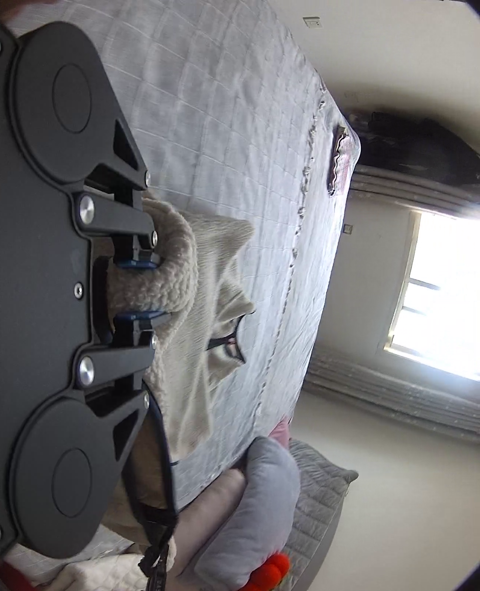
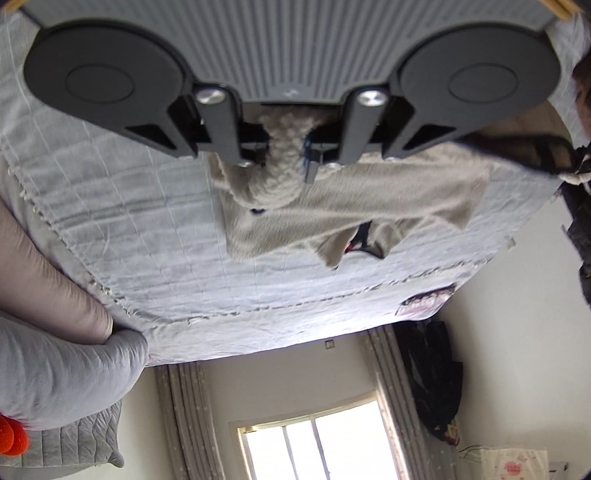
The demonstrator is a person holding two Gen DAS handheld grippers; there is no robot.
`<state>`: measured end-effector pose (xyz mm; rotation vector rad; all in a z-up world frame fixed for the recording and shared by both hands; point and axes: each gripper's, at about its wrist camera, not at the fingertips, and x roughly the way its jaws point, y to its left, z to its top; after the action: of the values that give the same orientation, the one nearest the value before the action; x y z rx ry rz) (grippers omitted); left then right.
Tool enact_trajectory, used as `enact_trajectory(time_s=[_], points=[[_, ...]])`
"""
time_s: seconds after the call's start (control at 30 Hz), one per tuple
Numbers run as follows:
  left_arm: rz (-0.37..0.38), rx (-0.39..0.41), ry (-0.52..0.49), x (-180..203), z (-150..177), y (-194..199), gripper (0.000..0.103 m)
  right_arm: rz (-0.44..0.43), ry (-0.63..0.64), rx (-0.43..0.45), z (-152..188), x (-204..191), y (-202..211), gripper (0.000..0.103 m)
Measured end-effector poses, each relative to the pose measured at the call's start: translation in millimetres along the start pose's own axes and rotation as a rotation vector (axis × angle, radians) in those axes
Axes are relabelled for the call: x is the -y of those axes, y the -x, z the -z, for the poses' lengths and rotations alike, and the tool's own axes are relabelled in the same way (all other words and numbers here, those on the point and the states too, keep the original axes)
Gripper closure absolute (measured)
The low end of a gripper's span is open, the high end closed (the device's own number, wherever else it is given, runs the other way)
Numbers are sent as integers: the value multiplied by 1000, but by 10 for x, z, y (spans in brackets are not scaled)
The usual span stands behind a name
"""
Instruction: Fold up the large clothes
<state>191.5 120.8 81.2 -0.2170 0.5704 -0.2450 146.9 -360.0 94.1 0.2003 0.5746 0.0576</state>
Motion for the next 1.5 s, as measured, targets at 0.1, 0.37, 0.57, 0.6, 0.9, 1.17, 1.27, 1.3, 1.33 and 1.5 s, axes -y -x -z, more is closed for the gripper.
enact_trajectory(time_s=[0.1, 0.37, 0.57, 0.6, 0.9, 1.17, 1.27, 1.3, 1.33, 1.5], points=[[-28, 12, -18, 1, -245, -479, 80, -14, -68, -2, -277, 100, -406, 90], [-138, 111, -27, -166, -551, -1721, 24, 73, -163, -71, -597, 371, -1699, 81], [-234, 34, -28, -528, -607, -2298, 6, 99, -255, -190, -492, 618, -2423, 71], [-231, 24, -39, -559, -582, -2338, 6, 82, -279, -200, -500, 663, -2466, 69], [-146, -41, -91, -609, -522, -2417, 17, -50, -501, -82, -849, 1111, -2162, 11], [-107, -77, -109, -413, -515, -2637, 54, 40, -99, -130, -775, 759, -2262, 18], [-150, -67, -125, -320, -478, -2666, 78, 88, -3, -172, -623, 578, -2538, 43], [-168, -59, -116, -314, -484, -2655, 86, 121, 21, -180, -561, 519, -2627, 67], [-200, -41, -106, -303, -495, -2631, 88, 164, 39, -172, -512, 474, -2689, 76], [-258, 104, -60, -221, -694, -2449, 90, 262, 42, 2, -552, 343, -2565, 91]])
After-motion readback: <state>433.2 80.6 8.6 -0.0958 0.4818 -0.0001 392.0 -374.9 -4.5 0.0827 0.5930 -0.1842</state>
